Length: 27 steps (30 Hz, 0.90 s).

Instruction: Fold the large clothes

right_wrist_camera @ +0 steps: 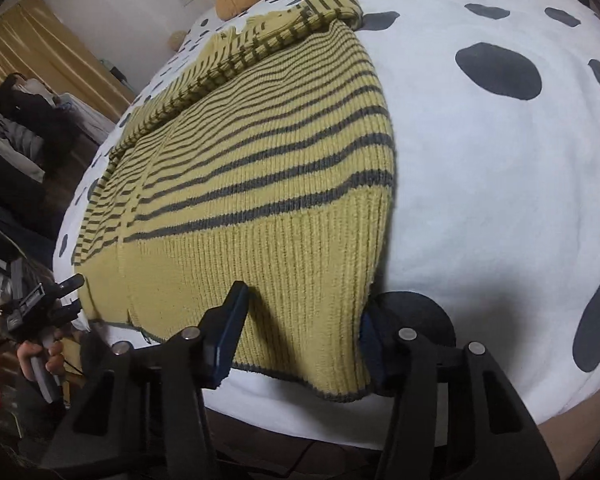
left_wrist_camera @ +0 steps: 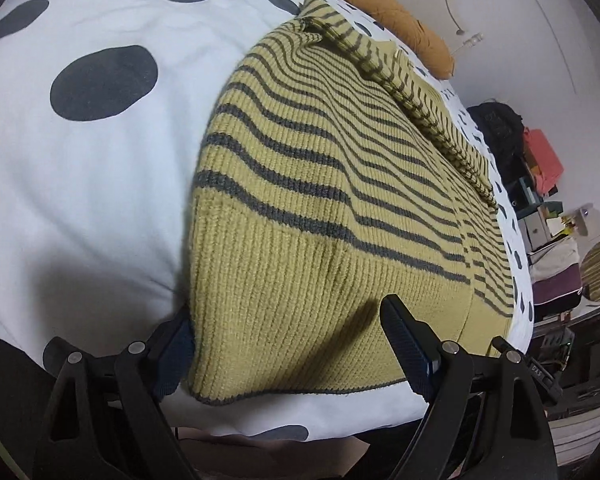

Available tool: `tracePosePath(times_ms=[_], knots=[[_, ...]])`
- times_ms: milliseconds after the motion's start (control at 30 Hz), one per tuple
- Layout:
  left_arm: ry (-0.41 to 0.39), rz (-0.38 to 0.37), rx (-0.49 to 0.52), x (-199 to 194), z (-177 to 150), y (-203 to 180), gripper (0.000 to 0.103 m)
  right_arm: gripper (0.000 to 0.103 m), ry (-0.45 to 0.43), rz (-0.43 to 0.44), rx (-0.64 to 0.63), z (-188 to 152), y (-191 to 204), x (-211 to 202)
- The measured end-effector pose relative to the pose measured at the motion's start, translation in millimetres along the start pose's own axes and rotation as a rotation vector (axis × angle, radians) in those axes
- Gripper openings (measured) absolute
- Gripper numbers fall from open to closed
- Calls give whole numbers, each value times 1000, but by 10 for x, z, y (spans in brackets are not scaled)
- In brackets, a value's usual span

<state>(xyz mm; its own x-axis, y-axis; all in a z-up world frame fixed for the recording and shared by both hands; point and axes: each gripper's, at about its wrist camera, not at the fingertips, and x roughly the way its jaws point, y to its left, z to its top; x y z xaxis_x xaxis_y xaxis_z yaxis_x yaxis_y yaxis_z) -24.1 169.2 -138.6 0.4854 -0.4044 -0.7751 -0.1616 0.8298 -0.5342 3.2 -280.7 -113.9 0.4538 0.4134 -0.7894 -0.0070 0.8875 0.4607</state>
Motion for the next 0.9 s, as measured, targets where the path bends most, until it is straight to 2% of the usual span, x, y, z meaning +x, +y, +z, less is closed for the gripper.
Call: tracePosePath(times_ms=[200, 367, 433, 467, 500, 533, 567, 600, 633, 667, 800, 900], knots=[[-10, -43, -66, -55, 134, 198, 87, 54, 16, 27, -52, -53, 0, -22], [18, -77, -52, 29, 150, 162, 87, 55, -2, 47, -57, -77, -38, 1], [42, -97, -10, 97, 105, 49, 87, 56, -16, 41, -89, -87, 7, -3], [47, -85, 22, 116, 70, -12, 84, 56, -26, 36, -99, -111, 20, -16], [48, -70, 47, 126, 49, -57, 75, 50, -35, 35, -115, -126, 48, -27], [47, -59, 53, 124, 25, -67, 68, 34, -49, 32, -138, -141, 81, -39], [45, -48, 49, 115, 12, -53, 45, 26, -54, 27, -155, -147, 102, -43], [52, -61, 35, 105, 10, -13, 14, 21, -54, 35, -162, -146, 105, -43], [72, -134, 5, 97, 24, 43, 14, 17, -57, 54, -152, -144, 95, -47], [70, -158, -8, 74, 30, 66, 14, 15, -57, 76, -146, -142, 81, -53], [13, -198, 42, -76, 35, -72, 14, 14, -134, 262, -118, -107, 90, -259], [-47, -277, 50, -253, 141, -167, 14, 14, -170, 313, -128, -42, 146, -421]])
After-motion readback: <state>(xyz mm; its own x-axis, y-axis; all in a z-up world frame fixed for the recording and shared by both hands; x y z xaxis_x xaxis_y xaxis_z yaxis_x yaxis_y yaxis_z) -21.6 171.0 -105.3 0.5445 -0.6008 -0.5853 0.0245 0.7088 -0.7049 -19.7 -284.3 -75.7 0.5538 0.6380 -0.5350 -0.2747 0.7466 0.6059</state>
